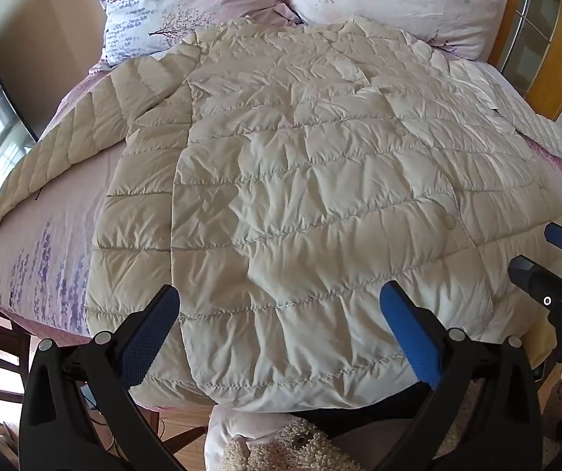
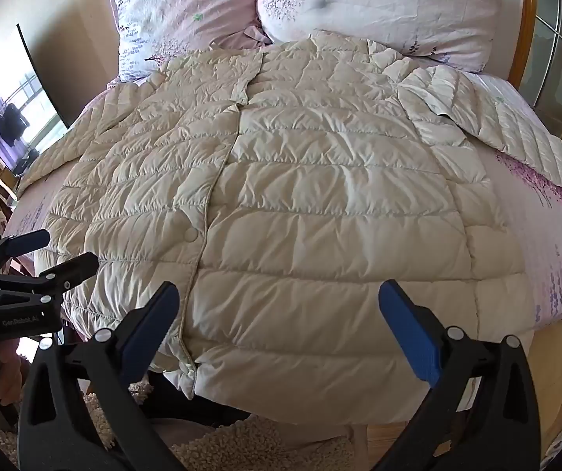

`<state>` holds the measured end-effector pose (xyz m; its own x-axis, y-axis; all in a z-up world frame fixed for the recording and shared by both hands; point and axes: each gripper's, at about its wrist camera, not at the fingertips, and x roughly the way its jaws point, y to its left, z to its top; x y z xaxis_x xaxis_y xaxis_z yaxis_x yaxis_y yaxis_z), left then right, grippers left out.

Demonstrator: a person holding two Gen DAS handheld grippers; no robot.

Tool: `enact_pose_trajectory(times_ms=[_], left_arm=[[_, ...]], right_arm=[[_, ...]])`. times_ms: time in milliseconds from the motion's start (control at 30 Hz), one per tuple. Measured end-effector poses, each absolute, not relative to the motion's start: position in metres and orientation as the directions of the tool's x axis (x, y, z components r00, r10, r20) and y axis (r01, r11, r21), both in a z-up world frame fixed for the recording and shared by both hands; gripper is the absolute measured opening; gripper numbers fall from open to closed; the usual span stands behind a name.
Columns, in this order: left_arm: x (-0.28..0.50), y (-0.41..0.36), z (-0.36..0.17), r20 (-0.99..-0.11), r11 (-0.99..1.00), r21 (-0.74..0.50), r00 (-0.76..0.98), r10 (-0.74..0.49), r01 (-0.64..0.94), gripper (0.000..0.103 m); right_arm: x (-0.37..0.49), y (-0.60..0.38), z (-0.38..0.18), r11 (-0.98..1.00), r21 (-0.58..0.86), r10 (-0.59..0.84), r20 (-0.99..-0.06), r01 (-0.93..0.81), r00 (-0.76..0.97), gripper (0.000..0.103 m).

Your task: Fold large clothes

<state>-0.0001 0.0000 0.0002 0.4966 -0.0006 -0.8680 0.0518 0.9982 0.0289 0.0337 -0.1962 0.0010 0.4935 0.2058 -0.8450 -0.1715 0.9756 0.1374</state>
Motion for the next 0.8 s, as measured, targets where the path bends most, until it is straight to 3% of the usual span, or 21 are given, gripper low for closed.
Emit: enact_pose_trajectory(times_ms=[800], left_arm=[[0.0, -0.0001, 0.0001, -0.869, 0.998, 0.032, 0.495, 0.002, 0.052, 0.102]], right_arm=[[0.0343, -0.1972, -0.0009, 0.976, 0.14, 0.207, -0.846, -0.169, 0.491, 0.101]])
